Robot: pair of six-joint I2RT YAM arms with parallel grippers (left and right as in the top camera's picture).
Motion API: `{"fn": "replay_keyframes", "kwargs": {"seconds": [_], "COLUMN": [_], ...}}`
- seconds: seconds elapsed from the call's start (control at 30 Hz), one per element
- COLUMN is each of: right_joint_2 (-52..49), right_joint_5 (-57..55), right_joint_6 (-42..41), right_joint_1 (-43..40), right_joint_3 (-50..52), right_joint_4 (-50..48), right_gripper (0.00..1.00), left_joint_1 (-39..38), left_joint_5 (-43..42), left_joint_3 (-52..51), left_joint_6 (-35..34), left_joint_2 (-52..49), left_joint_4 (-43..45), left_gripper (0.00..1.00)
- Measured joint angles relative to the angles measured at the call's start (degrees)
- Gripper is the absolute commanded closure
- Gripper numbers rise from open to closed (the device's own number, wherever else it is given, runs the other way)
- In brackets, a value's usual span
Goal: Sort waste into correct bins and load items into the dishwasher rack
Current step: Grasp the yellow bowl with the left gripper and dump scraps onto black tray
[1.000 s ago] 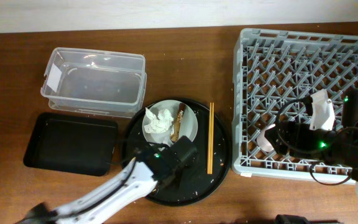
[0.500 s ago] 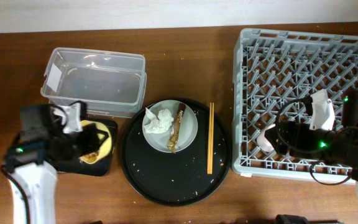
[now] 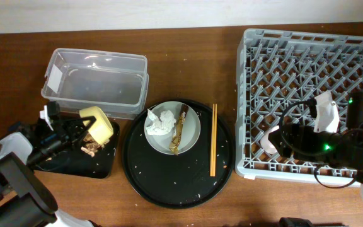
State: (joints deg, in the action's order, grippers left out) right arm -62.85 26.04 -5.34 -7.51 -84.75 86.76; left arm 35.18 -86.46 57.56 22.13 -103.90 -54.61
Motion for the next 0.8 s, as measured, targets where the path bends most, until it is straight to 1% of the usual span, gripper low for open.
{"fn": "replay_keyframes", "kwargs": {"seconds": [0.03, 0.1, 0.13, 0.23, 0.3, 0.37, 0.5, 0.57, 0.6, 0.63, 0.7, 0.8], "right_joint_2": [0.0, 0.0, 0.0, 0.0, 0.0, 0.0, 0.0, 0.0, 0.0, 0.0, 0.0, 0.0], "right_joint_5": [0.0, 0.0, 0.0, 0.0, 0.0, 0.0, 0.0, 0.0, 0.0, 0.0, 0.0, 0.0], "right_joint_6": [0.0, 0.0, 0.0, 0.0, 0.0, 0.0, 0.0, 0.0, 0.0, 0.0, 0.0, 0.0], "right_joint_1": [0.0, 0.0, 0.0, 0.0, 0.0, 0.0, 0.0, 0.0, 0.0, 0.0, 0.0, 0.0], "right_joint_3": [0.0, 0.0, 0.0, 0.0, 0.0, 0.0, 0.0, 0.0, 0.0, 0.0, 0.0, 0.0], "right_joint_4": [0.0, 0.1, 0.3, 0.5, 0.6, 0.6, 0.7, 0.7, 0.7, 0.7, 0.7, 0.6], "right_gripper": [0.21, 0.21, 0.21, 0.21, 0.21, 0.21, 0.21, 0.21, 0.21, 0.20, 0.20, 0.20], "left_joint_1": [0.4, 1.0, 1.2, 1.2, 1.2, 1.2, 0.9, 0.3, 0.0, -0.4, -1.6, -4.7], "left_joint_5": [-0.3, -1.0, -1.2, -0.3, -0.5, -0.6, -1.5, -1.2, -0.5, 0.5, 2.8, 6.2], "left_joint_3": [0.0, 0.2, 0.2, 0.2, 0.4, 0.3, 0.5, 0.6, 0.5, 0.3, 0.3, 0.3], "left_joint_6": [0.1, 2.3, 3.8, 10.1, 16.0, 21.6, 27.1, 31.5, 35.3, 38.7, 42.4, 43.4], "left_joint_2": [0.0, 0.0, 0.0, 0.0, 0.0, 0.0, 0.0, 0.0, 0.2, 0.7, 3.1, 9.6], "left_joint_4": [-0.6, -7.0, -8.8, -13.8, -17.9, -18.8, -24.1, -32.5, -38.1, -40.9, -41.9, -41.9], "left_gripper": [1.00, 1.00, 1.00, 1.00, 1.00, 1.00, 0.99, 1.00, 1.00, 1.00, 0.99, 1.00]}}
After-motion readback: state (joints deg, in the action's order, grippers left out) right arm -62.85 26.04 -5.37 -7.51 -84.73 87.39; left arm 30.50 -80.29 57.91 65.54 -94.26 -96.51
